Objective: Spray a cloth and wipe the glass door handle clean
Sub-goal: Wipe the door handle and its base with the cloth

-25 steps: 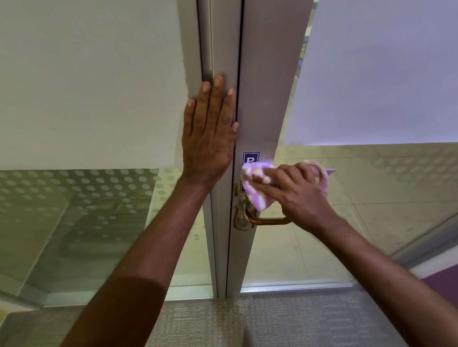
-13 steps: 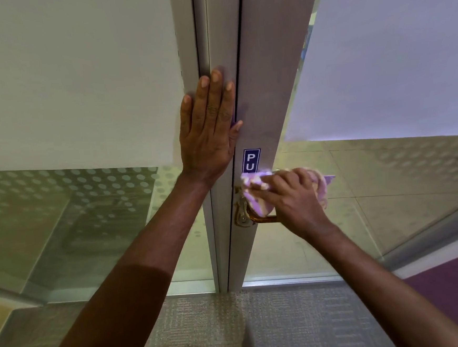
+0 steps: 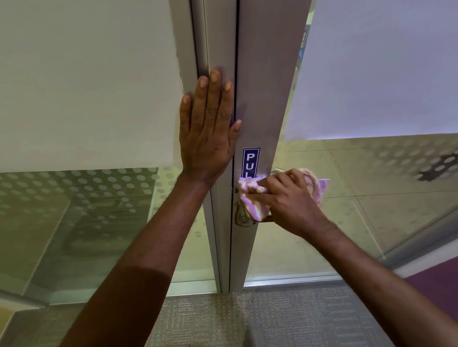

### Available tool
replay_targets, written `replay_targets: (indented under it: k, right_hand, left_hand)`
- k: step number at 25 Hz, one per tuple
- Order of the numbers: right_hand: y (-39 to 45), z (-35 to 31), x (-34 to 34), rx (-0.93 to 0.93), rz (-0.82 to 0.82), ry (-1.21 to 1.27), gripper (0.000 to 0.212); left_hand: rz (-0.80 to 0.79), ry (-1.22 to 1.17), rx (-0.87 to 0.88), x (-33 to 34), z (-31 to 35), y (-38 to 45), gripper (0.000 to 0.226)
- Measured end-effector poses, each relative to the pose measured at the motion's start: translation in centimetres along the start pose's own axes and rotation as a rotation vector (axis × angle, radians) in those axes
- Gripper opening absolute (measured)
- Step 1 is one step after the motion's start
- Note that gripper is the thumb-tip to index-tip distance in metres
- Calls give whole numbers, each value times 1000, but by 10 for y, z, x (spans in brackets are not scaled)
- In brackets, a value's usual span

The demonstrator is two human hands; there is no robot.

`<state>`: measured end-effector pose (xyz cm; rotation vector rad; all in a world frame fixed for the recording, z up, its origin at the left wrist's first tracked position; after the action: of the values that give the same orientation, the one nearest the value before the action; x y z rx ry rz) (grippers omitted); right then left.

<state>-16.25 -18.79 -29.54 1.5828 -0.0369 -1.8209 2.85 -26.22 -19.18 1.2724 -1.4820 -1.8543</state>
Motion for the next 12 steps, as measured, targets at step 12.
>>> replay_targets:
  k: [12]
  right_hand:
    - [3,-14,3,-24,-50,-18,62]
  left_hand:
    - [-5,16,4,0,0,0,58]
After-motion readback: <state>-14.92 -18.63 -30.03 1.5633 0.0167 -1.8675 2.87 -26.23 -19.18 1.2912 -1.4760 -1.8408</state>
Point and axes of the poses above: each hand's wrist, its own y-axis towards the middle knuckle, its own x-axis out of the palm, z = x × y, the point moved 3 cm from there along y, towards the middle knuckle, and after that the axes turned 2 degrees about -y, right-handed, at the moved point
